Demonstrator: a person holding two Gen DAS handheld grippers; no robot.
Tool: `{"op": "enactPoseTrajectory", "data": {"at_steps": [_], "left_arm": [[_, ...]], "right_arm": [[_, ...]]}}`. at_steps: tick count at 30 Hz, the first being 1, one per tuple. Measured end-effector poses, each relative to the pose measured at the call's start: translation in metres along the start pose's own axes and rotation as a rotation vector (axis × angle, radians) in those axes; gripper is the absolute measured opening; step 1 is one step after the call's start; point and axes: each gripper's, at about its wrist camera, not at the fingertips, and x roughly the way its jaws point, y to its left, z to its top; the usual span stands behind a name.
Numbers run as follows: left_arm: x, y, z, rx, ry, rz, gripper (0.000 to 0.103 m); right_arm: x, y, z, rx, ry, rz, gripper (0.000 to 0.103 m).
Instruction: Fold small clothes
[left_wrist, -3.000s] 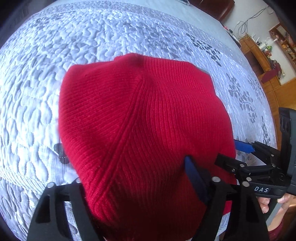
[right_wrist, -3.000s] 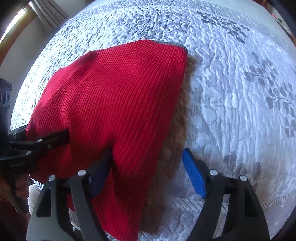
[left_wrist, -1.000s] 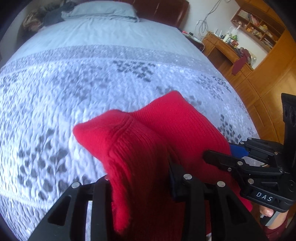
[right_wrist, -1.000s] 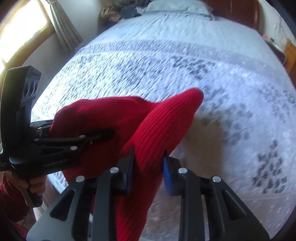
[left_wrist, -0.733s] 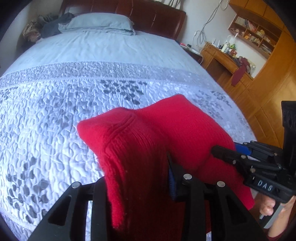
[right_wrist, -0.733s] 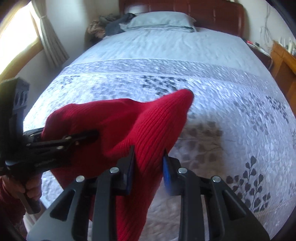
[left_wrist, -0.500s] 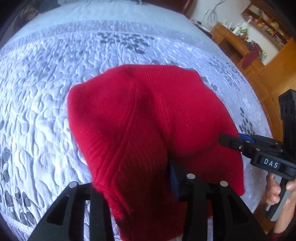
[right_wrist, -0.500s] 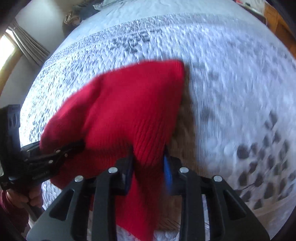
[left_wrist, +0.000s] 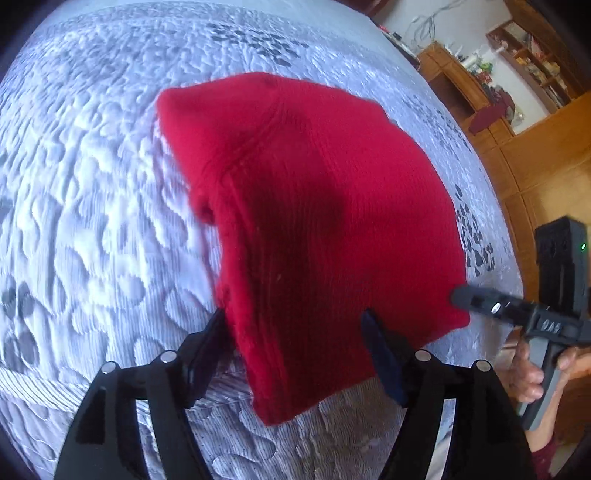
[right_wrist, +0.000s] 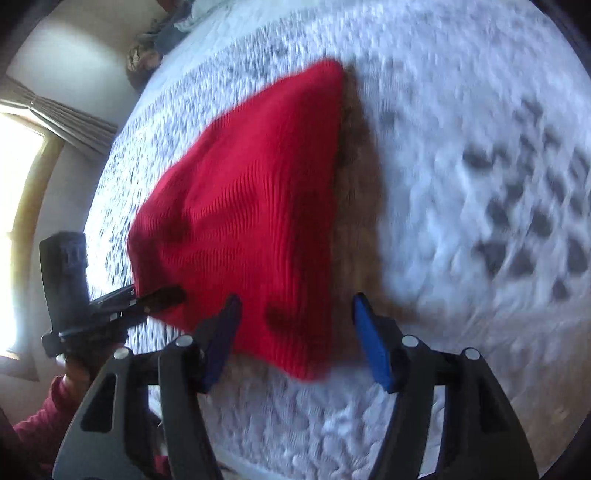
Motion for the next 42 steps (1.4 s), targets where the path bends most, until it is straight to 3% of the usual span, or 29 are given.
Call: {"op": "enactPoseTrajectory", "data": {"at_steps": [2, 3, 4, 7, 9, 10, 13, 17, 19, 21, 22, 25, 29, 33, 36, 39, 42], "left_arm": [[0.001, 0.0, 0.0, -0.011, 0.0, 0.015, 0.061], [0.0, 0.001, 0.0, -0.03, 0.007, 0.0, 0.049], [0.0, 0.003, -0.001, -0.059, 0.02, -0.031, 0.037], [-0.006, 0.003, -0.004, -0.107, 0.039, -0.065, 0.03], [-0.01, -0.001, -0.008, -0.102, 0.039, -0.065, 0.03], [-0.009, -0.004, -0.012, -0.098, 0.051, -0.055, 0.036], [0.002, -0.006, -0.022, -0.061, 0.045, -0.005, 0.038], [0.006, -0.024, -0.032, 0.094, -0.002, 0.069, 0.044], [0.003, -0.033, -0.036, 0.117, -0.024, 0.128, 0.054], [-0.004, -0.039, -0.038, 0.123, -0.027, 0.179, 0.061], [-0.009, -0.041, -0.04, 0.118, -0.03, 0.178, 0.061], [-0.023, -0.04, -0.041, 0.069, -0.07, 0.153, 0.062], [-0.031, -0.031, -0.041, 0.0, -0.12, 0.188, 0.062], [-0.015, -0.018, -0.044, -0.038, -0.067, 0.218, 0.062], [-0.008, -0.019, -0.049, 0.006, -0.077, 0.241, 0.064], [0.0, -0.028, -0.052, 0.054, -0.08, 0.267, 0.066], [0.001, -0.032, -0.051, 0.037, -0.084, 0.267, 0.067]], "right_arm": [[0.011, -0.001, -0.005, 0.011, 0.034, -0.014, 0.029], [0.014, -0.001, -0.005, 0.015, 0.037, 0.003, 0.018], [0.014, -0.003, -0.004, 0.035, 0.048, 0.04, 0.017], [-0.004, -0.002, -0.002, 0.061, 0.024, 0.088, 0.014], [-0.022, -0.001, -0.002, 0.065, -0.009, 0.113, 0.014], [-0.025, -0.001, -0.001, 0.068, -0.013, 0.104, 0.014], [-0.01, -0.003, -0.005, 0.055, 0.029, 0.002, 0.014], [0.013, -0.002, -0.014, 0.029, 0.039, -0.065, 0.016], [0.009, 0.001, -0.017, 0.024, 0.025, -0.075, 0.019], [-0.003, 0.008, -0.025, -0.006, -0.002, -0.118, 0.031], [-0.008, 0.01, -0.028, -0.019, -0.014, -0.138, 0.032], [-0.027, 0.018, -0.035, -0.049, -0.076, -0.164, 0.027], [-0.042, 0.033, -0.04, -0.12, -0.132, -0.171, 0.022], [-0.023, 0.036, -0.039, -0.125, -0.085, -0.158, 0.018], [0.002, 0.02, -0.037, -0.071, -0.02, -0.192, 0.014], [0.011, 0.008, -0.042, -0.016, -0.03, -0.143, 0.013], [0.009, 0.015, -0.046, -0.02, -0.041, -0.161, 0.013]]}}
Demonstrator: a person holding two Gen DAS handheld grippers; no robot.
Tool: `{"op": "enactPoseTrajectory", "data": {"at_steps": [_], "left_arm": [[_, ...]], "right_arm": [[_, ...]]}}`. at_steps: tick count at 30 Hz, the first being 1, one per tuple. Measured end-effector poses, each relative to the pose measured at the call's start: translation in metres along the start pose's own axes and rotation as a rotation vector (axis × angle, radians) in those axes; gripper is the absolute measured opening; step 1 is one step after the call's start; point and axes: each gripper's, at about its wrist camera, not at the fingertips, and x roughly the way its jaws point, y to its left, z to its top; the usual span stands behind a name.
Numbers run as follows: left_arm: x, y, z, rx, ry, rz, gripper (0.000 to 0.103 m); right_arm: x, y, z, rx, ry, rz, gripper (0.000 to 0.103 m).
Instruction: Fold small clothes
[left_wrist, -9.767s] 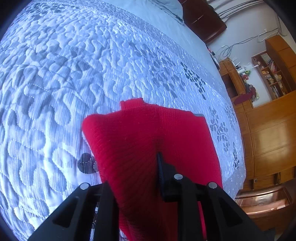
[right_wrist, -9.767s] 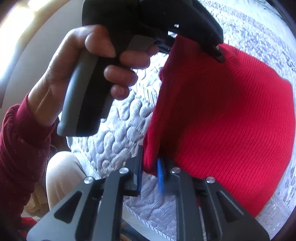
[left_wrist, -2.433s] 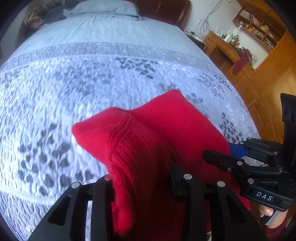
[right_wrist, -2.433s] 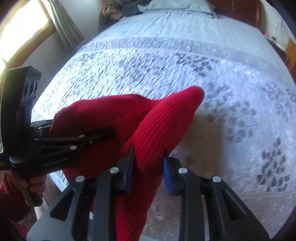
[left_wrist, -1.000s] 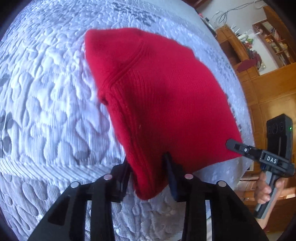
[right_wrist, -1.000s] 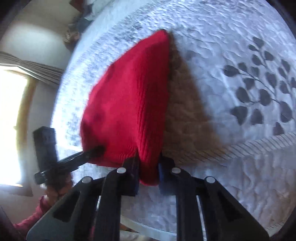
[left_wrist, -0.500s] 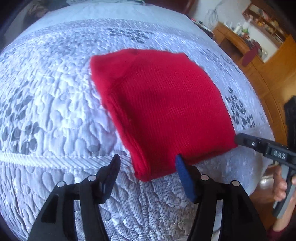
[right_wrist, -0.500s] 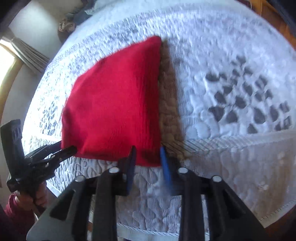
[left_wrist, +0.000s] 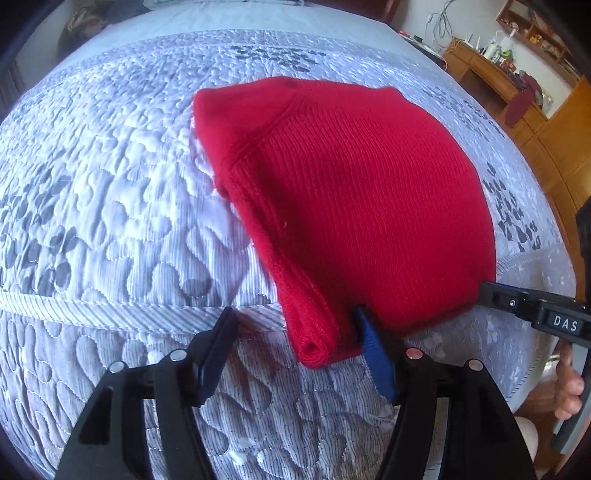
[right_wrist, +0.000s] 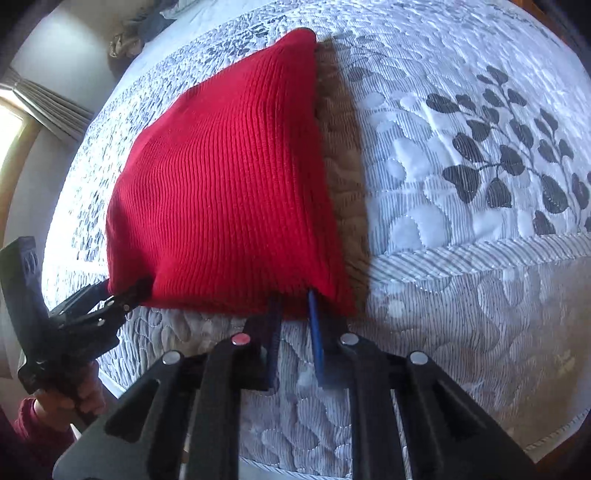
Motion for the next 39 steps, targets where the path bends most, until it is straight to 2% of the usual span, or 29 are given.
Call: {"op": "enactPoseTrajectory", "data": {"at_steps": [2, 5, 10, 12, 16, 22, 26, 30, 32, 34, 36, 39], "left_arm": [[-0.005, -0.001, -0.001, -0.011, -0.006, 0.008, 0.067], [-0.016, 0.003, -0.005, -0.047, -0.018, 0.038, 0.072], [-0.037, 0.007, -0.021, -0.057, -0.036, 0.061, 0.074], [-0.043, 0.008, -0.028, -0.053, -0.04, 0.07, 0.078], [-0.054, 0.011, -0.042, -0.055, -0.045, 0.082, 0.08], [-0.052, 0.013, -0.066, -0.06, -0.016, 0.097, 0.084], [-0.047, 0.018, -0.08, -0.089, 0.007, 0.103, 0.084], [-0.058, 0.018, -0.081, -0.088, -0.019, 0.107, 0.084], [-0.065, 0.015, -0.078, -0.08, -0.036, 0.105, 0.085], [-0.078, 0.01, -0.074, -0.06, -0.062, 0.125, 0.088], [-0.09, 0.001, -0.067, -0.027, -0.082, 0.135, 0.089], [-0.107, -0.007, -0.06, -0.016, -0.103, 0.135, 0.091]], "right_arm": [[-0.007, 0.005, -0.006, -0.017, -0.017, -0.026, 0.017], [-0.017, 0.017, -0.018, -0.023, -0.045, -0.031, 0.034], [-0.033, 0.026, -0.046, -0.02, -0.067, -0.081, 0.038], [-0.039, 0.031, -0.061, -0.023, -0.07, -0.1, 0.053], [-0.045, 0.046, -0.082, -0.038, -0.082, -0.156, 0.062], [-0.042, 0.063, -0.109, -0.03, -0.08, -0.196, 0.081], [-0.03, 0.068, -0.122, -0.024, -0.054, -0.201, 0.081], [-0.029, 0.07, -0.127, -0.021, -0.048, -0.209, 0.081], [-0.036, 0.072, -0.126, -0.015, -0.06, -0.215, 0.083], [-0.046, 0.075, -0.123, -0.013, -0.08, -0.233, 0.09], [-0.058, 0.079, -0.121, -0.021, -0.108, -0.25, 0.092], [-0.075, 0.084, -0.119, -0.026, -0.128, -0.23, 0.094]]}}
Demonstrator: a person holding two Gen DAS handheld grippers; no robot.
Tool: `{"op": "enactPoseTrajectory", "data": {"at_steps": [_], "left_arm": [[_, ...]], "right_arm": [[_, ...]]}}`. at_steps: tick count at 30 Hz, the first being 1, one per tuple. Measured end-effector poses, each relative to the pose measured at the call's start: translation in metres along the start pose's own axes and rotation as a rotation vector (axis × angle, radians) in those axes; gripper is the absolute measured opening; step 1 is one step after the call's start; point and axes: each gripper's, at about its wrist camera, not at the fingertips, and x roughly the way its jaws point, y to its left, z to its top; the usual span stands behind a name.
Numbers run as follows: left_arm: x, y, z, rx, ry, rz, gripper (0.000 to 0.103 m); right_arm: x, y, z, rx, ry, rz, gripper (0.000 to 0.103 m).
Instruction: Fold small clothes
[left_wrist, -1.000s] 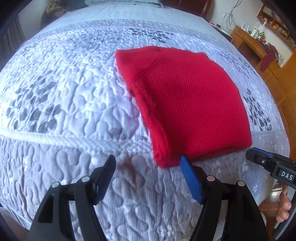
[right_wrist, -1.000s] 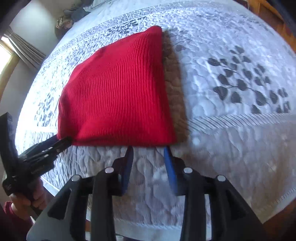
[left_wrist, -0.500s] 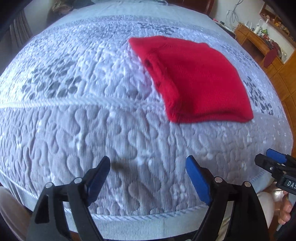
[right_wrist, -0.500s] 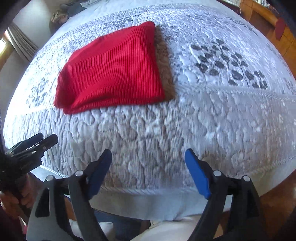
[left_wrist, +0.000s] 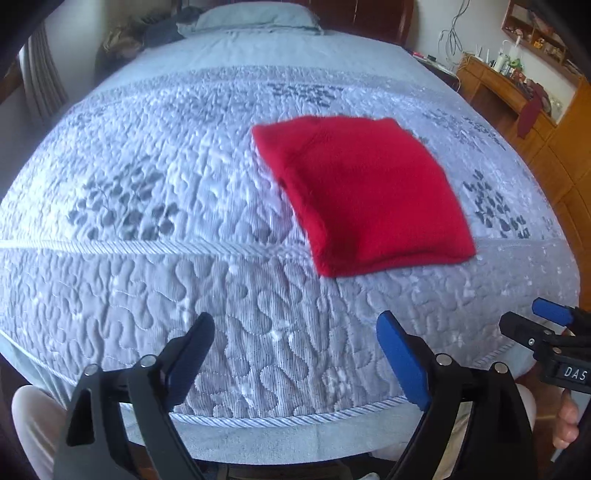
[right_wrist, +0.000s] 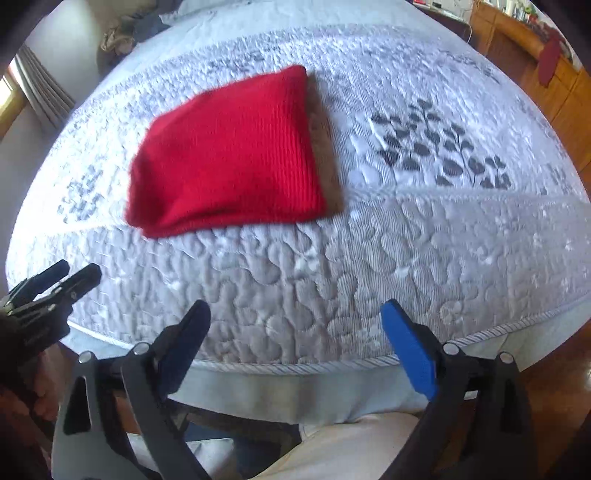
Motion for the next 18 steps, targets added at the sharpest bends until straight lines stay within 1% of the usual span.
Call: {"op": "enactPoseTrajectory", "data": {"at_steps": [4, 9, 14, 18], "left_arm": [[-0.021, -0.004, 0.008, -0.012, -0.018, -0.014, 0.091], [-0.048, -0.004, 0.01, -0.018, -0.051, 0.007, 0.091], [-0.072, -0.001, 0.01, -0.011, -0.098, 0.035, 0.091], [-0.085, -0.001, 0.008, -0.002, -0.111, 0.035, 0.091]], "right_arm": [[-0.023, 0.003, 0.003, -0.01, -0.026, 0.022, 0.095], [-0.047, 0.011, 0.005, -0.029, -0.056, 0.011, 0.095], [-0.067, 0.008, 0.006, -0.02, -0.087, 0.018, 0.095], [-0.084, 0.01, 0.009, -0.031, -0.114, 0.026, 0.095]]}}
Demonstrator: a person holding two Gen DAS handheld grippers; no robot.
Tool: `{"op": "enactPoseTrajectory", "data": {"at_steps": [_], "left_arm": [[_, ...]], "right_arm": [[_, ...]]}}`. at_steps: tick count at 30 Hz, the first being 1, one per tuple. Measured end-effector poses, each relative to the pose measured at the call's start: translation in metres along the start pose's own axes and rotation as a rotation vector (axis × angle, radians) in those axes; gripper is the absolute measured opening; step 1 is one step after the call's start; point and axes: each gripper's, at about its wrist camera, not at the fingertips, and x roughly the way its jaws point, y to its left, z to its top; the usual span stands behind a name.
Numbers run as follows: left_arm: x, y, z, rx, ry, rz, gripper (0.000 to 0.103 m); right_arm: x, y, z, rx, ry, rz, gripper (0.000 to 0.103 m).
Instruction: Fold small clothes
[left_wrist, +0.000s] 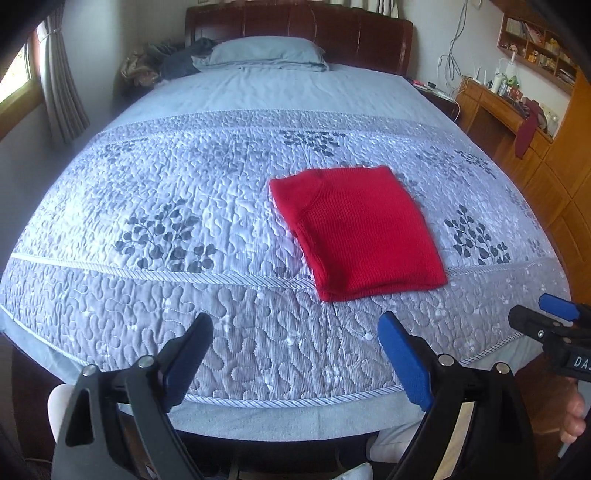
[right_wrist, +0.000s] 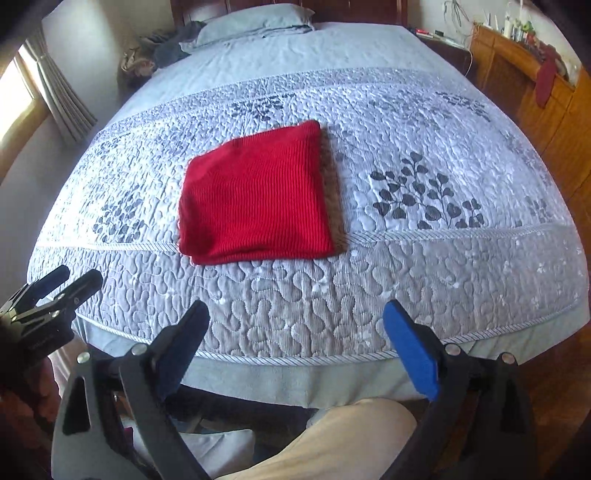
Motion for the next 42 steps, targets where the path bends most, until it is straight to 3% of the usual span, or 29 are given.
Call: {"op": "enactPoseTrajectory", "data": {"at_steps": [42], "left_arm": [[-0.001, 0.001, -0.009, 0.046, 0.026, 0.045, 0.092]], "right_arm": [[0.005, 0.01, -0.006, -0.013, 0.016, 0.009, 0.095]]}}
